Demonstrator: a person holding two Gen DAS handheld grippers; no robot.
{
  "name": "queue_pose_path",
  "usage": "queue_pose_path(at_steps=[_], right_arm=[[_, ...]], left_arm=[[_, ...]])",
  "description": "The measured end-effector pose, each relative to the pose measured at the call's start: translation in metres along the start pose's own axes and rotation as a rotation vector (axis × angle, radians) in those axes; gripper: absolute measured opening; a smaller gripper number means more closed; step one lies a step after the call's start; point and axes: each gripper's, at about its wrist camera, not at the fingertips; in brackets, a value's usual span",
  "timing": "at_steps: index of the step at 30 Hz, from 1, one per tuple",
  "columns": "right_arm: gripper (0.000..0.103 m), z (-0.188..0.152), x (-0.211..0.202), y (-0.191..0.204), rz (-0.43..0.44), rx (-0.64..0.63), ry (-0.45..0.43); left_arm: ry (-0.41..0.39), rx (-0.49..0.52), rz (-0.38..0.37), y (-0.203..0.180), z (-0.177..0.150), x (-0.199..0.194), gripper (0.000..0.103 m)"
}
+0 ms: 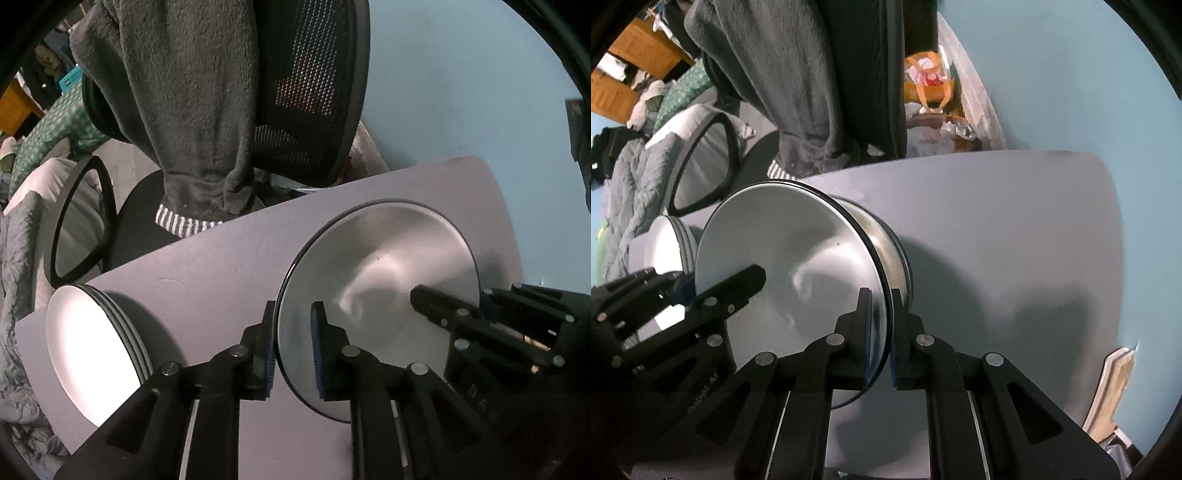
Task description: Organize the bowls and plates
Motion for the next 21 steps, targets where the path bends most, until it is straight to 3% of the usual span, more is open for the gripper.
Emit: queue_pose_path(at_steps=[15,21], right_arm=[[0.010,0.004,-0.001,0.001,-0.015,0.006,0.016],[0.020,0.004,-0.005,0.005,-0.015,0.003,0.003]], left_arm=[[0.009,0.002,-0.029,0.003,0.000,0.003,0.022],[-0.022,-0.007,-0.042,0.004,0.002,-0.007,0.025]])
Point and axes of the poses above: each gripper's, at about its wrist camera, not at the fingertips, and x roughly the way its jaws point, y to its left, z to its top, and after that the axes turned 8 degrees about -x, right-handed
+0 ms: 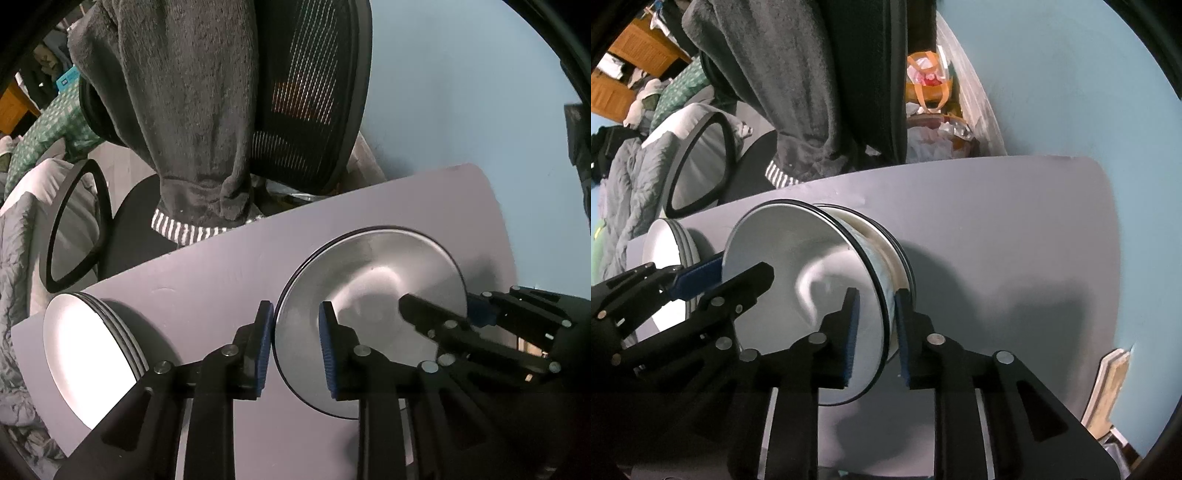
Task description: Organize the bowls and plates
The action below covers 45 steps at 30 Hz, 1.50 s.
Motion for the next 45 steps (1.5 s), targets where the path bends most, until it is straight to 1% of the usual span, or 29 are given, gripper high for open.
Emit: queue_pose_path(at_steps=[6,9,11,13,17,19,21,23,25,29,33,34,37,39,45], right_arm=[[0.025,-0.001,-0.004,0.002,-0.001,0.010,-0.011],[0.030,-0.001,-0.009,0.003,-0.003,0.016,-0.023],[0.038,-0.001,-0.015,0.003,-0.022,0.016,-0.045],[0.041,0.000,-0.020,0.004,-0.020,0.014,-0.062],[0.045,0.002,-0.031,0.006,-0.027,0.013,-0.092],[0.048,0.002,-0.037,0.008,-0.042,0.004,-0.110],[0.049,0.001,-0.044,0.012,-0.067,-0.006,-0.132],[0.054,0.000,-0.051,0.015,-0.080,-0.013,-0.147],[0.056,-0.002,-0.059,0.018,-0.088,-0.018,-0.172],[0.056,-0.007,-0.070,0.023,-0.100,-0.026,-0.203],[0.056,-0.014,-0.081,0.031,-0.117,-0.040,-0.228],[0.056,-0.016,-0.082,0.032,-0.119,-0.042,-0.232],[0.057,-0.023,-0.087,0.037,-0.124,-0.047,-0.236],[0.057,-0.027,-0.089,0.039,-0.123,-0.044,-0.237],[0.058,-0.040,-0.092,0.044,-0.135,-0.028,-0.236]], left_arm=[[-0.022,-0.007,-0.016,0.003,0.001,-0.006,0.025],[-0.030,-0.016,-0.022,0.006,0.000,-0.010,0.025],[-0.035,-0.021,-0.024,0.008,-0.001,-0.012,0.025],[-0.040,-0.026,-0.031,0.010,-0.002,-0.015,0.025],[-0.053,-0.032,-0.047,0.013,-0.007,-0.027,0.026],[-0.069,-0.031,-0.051,0.013,-0.009,-0.035,0.030],[-0.093,-0.034,-0.055,0.015,-0.012,-0.044,0.036],[-0.115,-0.040,-0.068,0.018,-0.016,-0.055,0.039],[-0.128,-0.045,-0.078,0.021,-0.019,-0.063,0.040],[-0.154,-0.049,-0.082,0.028,-0.027,-0.078,0.041],[-0.174,-0.050,-0.085,0.036,-0.035,-0.090,0.048],[-0.181,-0.049,-0.086,0.038,-0.038,-0.095,0.049],[-0.194,-0.051,-0.089,0.044,-0.046,-0.103,0.051],[-0.201,-0.058,-0.095,0.048,-0.051,-0.108,0.055],[-0.203,-0.067,-0.104,0.061,-0.068,-0.117,0.057]])
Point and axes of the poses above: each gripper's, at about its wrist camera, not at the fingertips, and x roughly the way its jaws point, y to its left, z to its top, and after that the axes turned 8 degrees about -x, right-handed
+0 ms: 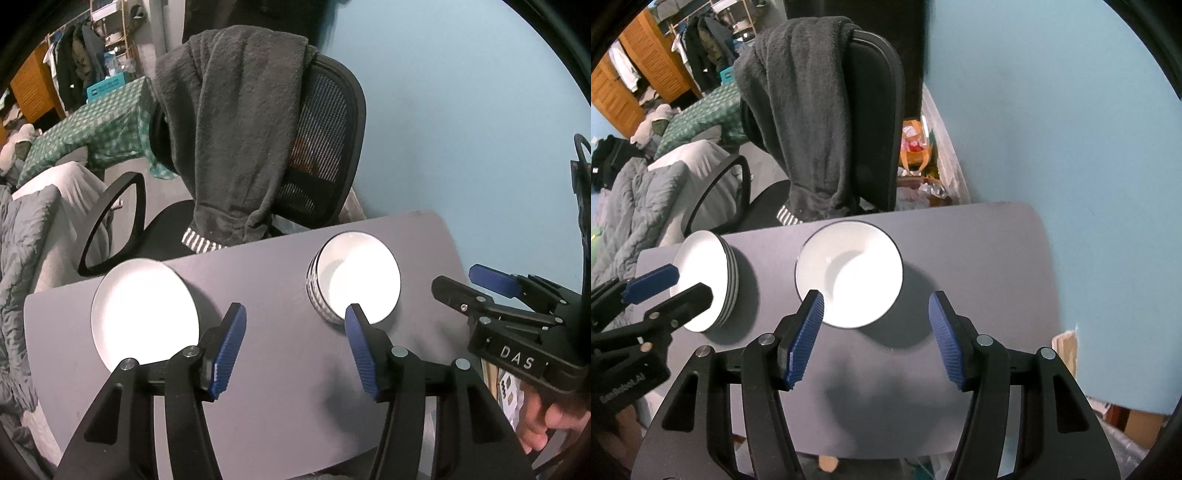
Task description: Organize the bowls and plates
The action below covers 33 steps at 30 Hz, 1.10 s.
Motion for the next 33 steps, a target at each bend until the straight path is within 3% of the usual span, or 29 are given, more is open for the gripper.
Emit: queue_pose_path(at_steps=[11,14,21,33], right_arm=[[0.058,-0.017,-0.005,0.002,-0.024,0.016,0.017],[0.058,-0.020,-0.004,0.003,-0.027,0.014,0.024],[0.058,-0.018,0.005,-0.002,-0.030,-0.008,0.054],[0.059,-0.007,0.029,-0.021,0.003,-0.058,0.113]], left_arm=[[0.027,0.000,-0.014,0.019,-0.013,-0.006,0.061],[0.019,-0.001,-0.001,0.022,-0.012,-0.006,0.071],[0.021,0.002,-0.010,0.022,-0.008,-0.004,0.073],[0.115,-0.046,-0.012,0.017,-0.007,0.025,0.074]])
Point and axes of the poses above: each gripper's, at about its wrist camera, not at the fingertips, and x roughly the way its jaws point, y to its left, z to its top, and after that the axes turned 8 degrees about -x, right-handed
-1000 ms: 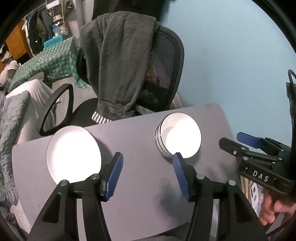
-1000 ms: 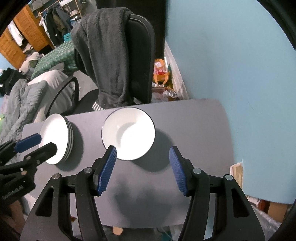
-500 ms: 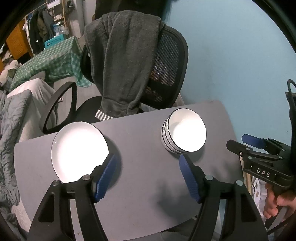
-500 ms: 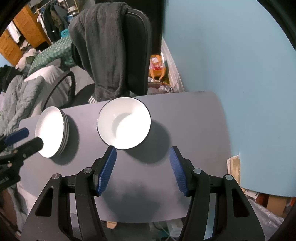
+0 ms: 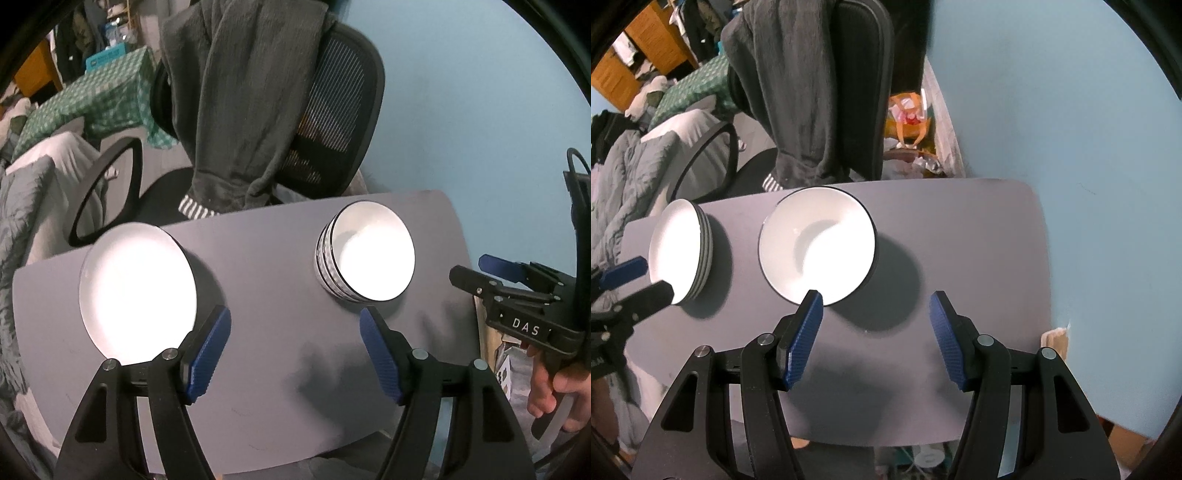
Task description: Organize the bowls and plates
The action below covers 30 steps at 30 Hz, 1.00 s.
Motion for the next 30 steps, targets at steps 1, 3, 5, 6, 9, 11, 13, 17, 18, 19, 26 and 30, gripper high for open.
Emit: queue_pose_path(at_steps=[1,3,5,6,9,11,13,17,18,19,26,30], right_arm=[[0.059,0.002,0.002,-0.001,0.004,-0.006,0.005],[0.059,0.005,0.006,-0.005,0.013,-0.019,0.014],[0.059,0.008,0.009,-0.008,0.019,-0.030,0.021],[0.059,0.010,0.012,-0.010,0.022,-0.042,0.026],[0.059,0.015,0.018,-0.015,0.023,-0.062,0.038],[0.059,0.018,0.021,-0.019,0.030,-0.073,0.043],[0.059,0.021,0.026,-0.022,0.038,-0.089,0.048],[0.059,0.028,0.038,-0.028,0.048,-0.110,0.064],[0.059,0.029,0.042,-0.029,0.056,-0.117,0.072],[0.059,0.030,0.046,-0.030,0.063,-0.122,0.081],[0.059,0.038,0.077,-0.036,0.138,-0.122,0.149],[0.059,0.042,0.092,-0.038,0.191,-0.098,0.167]], left_arm=[[0.010,-0.004,0.000,-0.001,0.001,0.004,0.074],[0.018,-0.020,0.010,-0.003,0.005,0.011,0.074],[0.028,-0.043,0.009,-0.004,0.009,0.016,0.074],[0.036,-0.059,0.006,-0.005,0.012,0.019,0.074],[0.039,-0.075,0.007,-0.008,0.017,0.022,0.074],[0.039,-0.070,0.014,-0.012,0.020,0.026,0.074],[0.039,-0.065,0.022,-0.016,0.023,0.029,0.074],[0.048,-0.060,0.030,-0.023,0.028,0.040,0.074],[0.053,-0.058,0.031,-0.025,0.030,0.044,0.074],[0.062,-0.057,0.038,-0.026,0.031,0.047,0.074],[0.146,-0.070,0.020,-0.031,0.036,0.085,0.074],[0.166,-0.072,0.021,-0.031,0.038,0.100,0.074]])
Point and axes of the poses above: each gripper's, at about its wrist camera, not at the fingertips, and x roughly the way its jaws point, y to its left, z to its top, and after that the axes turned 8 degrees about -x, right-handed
